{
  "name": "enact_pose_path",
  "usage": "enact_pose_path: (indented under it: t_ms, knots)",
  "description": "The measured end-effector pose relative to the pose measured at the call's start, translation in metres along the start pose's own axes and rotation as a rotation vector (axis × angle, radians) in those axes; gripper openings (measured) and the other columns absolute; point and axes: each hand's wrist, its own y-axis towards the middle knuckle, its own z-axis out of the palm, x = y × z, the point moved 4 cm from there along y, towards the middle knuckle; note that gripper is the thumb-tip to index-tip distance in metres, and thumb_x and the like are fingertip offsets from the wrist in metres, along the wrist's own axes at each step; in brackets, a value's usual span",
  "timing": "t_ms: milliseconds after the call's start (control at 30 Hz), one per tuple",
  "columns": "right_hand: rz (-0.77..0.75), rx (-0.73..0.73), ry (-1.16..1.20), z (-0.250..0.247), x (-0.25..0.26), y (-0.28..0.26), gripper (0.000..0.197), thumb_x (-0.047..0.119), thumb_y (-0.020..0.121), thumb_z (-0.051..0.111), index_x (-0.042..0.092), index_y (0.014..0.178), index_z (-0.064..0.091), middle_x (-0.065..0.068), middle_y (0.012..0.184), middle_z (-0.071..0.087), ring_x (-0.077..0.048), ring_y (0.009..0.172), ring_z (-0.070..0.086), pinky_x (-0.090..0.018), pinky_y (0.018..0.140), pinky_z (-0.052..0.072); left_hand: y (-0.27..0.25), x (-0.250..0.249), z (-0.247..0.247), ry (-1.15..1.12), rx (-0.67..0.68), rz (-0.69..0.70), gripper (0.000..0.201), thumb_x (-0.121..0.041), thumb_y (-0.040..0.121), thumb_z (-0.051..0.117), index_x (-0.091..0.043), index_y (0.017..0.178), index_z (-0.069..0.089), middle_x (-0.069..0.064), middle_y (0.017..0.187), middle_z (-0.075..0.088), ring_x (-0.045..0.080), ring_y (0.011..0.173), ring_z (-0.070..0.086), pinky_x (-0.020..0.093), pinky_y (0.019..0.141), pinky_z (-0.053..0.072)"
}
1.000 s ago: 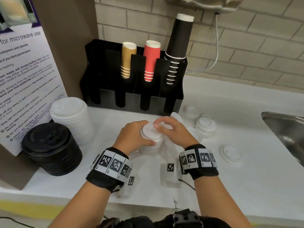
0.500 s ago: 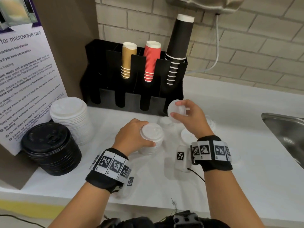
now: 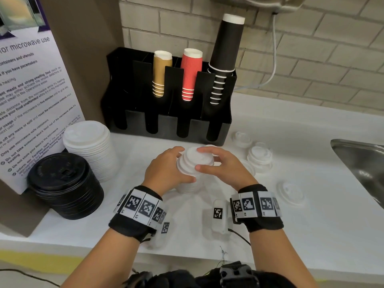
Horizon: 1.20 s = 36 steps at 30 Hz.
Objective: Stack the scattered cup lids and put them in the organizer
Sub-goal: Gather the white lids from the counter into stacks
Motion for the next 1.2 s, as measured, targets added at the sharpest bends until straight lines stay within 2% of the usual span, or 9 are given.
enact_pose_path:
  t_ms: [233, 433, 533, 667, 733, 833, 967, 1133, 1200]
  knots:
    - [-0.121, 0.016, -0.154, 0.01, 0.006, -0.002, 0.042, 0.022, 0.073, 0.083, 0.026, 0.111, 0.067, 0.004, 0.117, 0.061, -0.013, 0.108, 0.055, -0.023, 0.095, 0.046, 0.0, -0.001, 0.001, 0.005, 0.0, -0.016, 0.1, -0.042, 0.065, 0.086, -0.024, 0.147, 0.031, -0.005, 0.13, 0.057, 0.023, 0.108, 0.06, 0.036, 0.09, 0.049]
    - [-0.165, 0.026, -0.221, 0.013, 0.01, 0.001, 0.042, 0.02, 0.072, 0.083, 0.024, 0.111, 0.069, 0.004, 0.113, 0.058, -0.013, 0.11, 0.052, -0.026, 0.097, 0.045, 0.0, 0.0, 0.002, 0.009, 0.0, 0.0, 0.088, -0.038, 0.066, 0.085, -0.023, 0.141, 0.042, -0.004, 0.13, 0.058, 0.021, 0.107, 0.059, 0.034, 0.088, 0.049]
    - [-0.146, 0.032, -0.195, 0.013, 0.006, 0.001, 0.04, 0.019, 0.073, 0.083, 0.023, 0.11, 0.07, 0.002, 0.113, 0.056, -0.015, 0.11, 0.053, -0.027, 0.098, 0.045, 0.0, 0.0, 0.002, 0.014, 0.022, 0.023, 0.09, -0.043, 0.065, 0.085, -0.025, 0.143, 0.044, -0.005, 0.138, 0.054, 0.02, 0.115, 0.057, 0.037, 0.095, 0.048]
    - [-0.111, 0.154, -0.135, 0.008, -0.003, 0.006, 0.022, 0.026, 0.086, 0.07, 0.03, 0.108, 0.07, 0.011, 0.114, 0.06, -0.003, 0.108, 0.055, -0.014, 0.092, 0.043, 0.001, 0.0, 0.0, 0.022, 0.036, 0.026, 0.087, -0.046, 0.066, 0.085, -0.029, 0.142, 0.047, -0.006, 0.139, 0.055, 0.019, 0.114, 0.059, 0.04, 0.098, 0.047]
    - [-0.053, 0.086, -0.106, -0.007, -0.006, 0.018, 0.02, 0.029, 0.095, 0.057, 0.026, 0.11, 0.07, 0.017, 0.112, 0.063, 0.003, 0.107, 0.057, -0.009, 0.083, 0.041, 0.002, 0.0, -0.002, 0.045, 0.042, 0.022, 0.081, -0.046, 0.066, 0.085, -0.03, 0.138, 0.05, -0.006, 0.135, 0.058, 0.019, 0.11, 0.06, 0.041, 0.096, 0.048]
    - [0.07, -0.092, -0.332, -0.032, -0.011, 0.05, 0.03, 0.029, 0.096, 0.055, 0.018, 0.123, 0.063, 0.004, 0.125, 0.061, -0.014, 0.119, 0.054, -0.017, 0.09, 0.037, 0.005, -0.001, -0.003, 0.059, 0.044, 0.019, 0.075, -0.045, 0.066, 0.085, -0.031, 0.132, 0.053, -0.007, 0.129, 0.06, 0.02, 0.107, 0.06, 0.042, 0.094, 0.049]
    - [0.241, 0.146, -0.723, -0.023, -0.025, 0.081, 0.06, 0.035, 0.089, 0.064, 0.021, 0.144, 0.042, -0.007, 0.149, 0.041, -0.024, 0.135, 0.04, -0.031, 0.109, 0.032, 0.007, -0.002, -0.003, 0.065, 0.046, 0.017, 0.072, -0.045, 0.065, 0.085, -0.033, 0.128, 0.055, -0.009, 0.125, 0.061, 0.019, 0.107, 0.059, 0.041, 0.093, 0.048]
    - [0.254, 0.248, -0.901, -0.01, -0.031, 0.092, 0.062, 0.033, 0.084, 0.071, 0.018, 0.136, 0.042, -0.012, 0.13, 0.052, -0.028, 0.111, 0.054, -0.031, 0.083, 0.043, 0.006, -0.002, -0.004, 0.061, 0.048, 0.025, 0.066, -0.044, 0.066, 0.085, -0.033, 0.124, 0.056, -0.01, 0.118, 0.062, 0.017, 0.1, 0.058, 0.037, 0.088, 0.048]
    - [0.245, 0.259, -0.934, -0.01, -0.031, 0.092, 0.058, 0.032, 0.085, 0.069, 0.015, 0.133, 0.041, -0.013, 0.126, 0.053, -0.028, 0.105, 0.055, -0.032, 0.082, 0.044, 0.006, -0.002, -0.004, 0.055, 0.048, 0.026, 0.066, -0.044, 0.066, 0.085, -0.032, 0.125, 0.056, -0.01, 0.119, 0.062, 0.017, 0.1, 0.058, 0.037, 0.088, 0.048]
